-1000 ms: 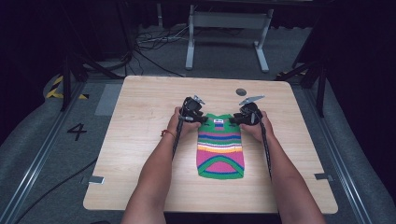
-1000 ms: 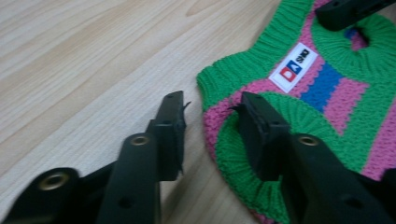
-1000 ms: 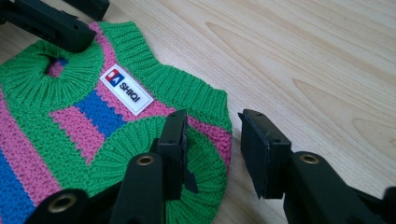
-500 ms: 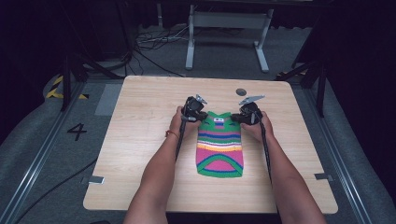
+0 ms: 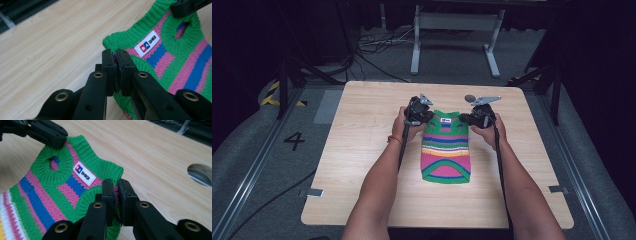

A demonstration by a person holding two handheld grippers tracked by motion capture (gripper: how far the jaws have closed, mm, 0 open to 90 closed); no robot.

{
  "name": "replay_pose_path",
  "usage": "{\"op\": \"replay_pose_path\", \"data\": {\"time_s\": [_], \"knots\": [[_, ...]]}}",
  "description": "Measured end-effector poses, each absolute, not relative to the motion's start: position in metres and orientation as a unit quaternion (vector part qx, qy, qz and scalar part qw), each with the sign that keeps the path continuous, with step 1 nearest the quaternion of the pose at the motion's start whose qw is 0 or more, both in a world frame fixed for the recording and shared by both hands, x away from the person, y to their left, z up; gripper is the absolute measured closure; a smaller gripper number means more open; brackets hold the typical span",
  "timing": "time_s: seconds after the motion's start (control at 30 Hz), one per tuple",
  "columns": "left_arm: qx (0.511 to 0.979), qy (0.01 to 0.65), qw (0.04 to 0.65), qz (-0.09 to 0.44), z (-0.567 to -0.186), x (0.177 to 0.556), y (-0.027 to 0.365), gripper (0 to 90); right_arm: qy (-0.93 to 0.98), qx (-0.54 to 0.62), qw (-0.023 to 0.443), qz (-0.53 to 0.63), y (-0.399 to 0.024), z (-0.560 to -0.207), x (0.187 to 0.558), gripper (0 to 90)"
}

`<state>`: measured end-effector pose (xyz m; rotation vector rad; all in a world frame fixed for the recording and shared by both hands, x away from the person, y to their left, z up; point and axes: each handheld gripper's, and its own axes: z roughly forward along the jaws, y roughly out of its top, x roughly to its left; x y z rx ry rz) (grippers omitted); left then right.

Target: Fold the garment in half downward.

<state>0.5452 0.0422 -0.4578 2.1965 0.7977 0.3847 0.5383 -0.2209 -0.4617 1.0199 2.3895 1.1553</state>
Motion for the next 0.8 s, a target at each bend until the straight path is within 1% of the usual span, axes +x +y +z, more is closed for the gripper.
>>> {"op": "replay_pose_path", "data": {"time_s": [0.17,0.43,0.63,0.8], "knots": [[0.860,0.291,0.384,0.166,-0.448,0.534,0.047,85.5,0.825,0.338,0.149,0.428,-0.220,-0.450,0.529,84.6],[0.856,0.249,0.420,0.166,-0.445,0.505,0.056,85.4,0.825,0.309,0.144,0.450,-0.222,-0.444,0.507,84.5],[0.858,0.240,0.424,0.161,-0.445,0.491,0.065,85.5,0.829,0.289,0.135,0.459,-0.228,-0.444,0.489,84.4],[0.866,0.214,0.423,0.160,-0.443,0.475,0.064,85.5,0.833,0.277,0.128,0.462,-0.231,-0.444,0.475,84.5]]}}
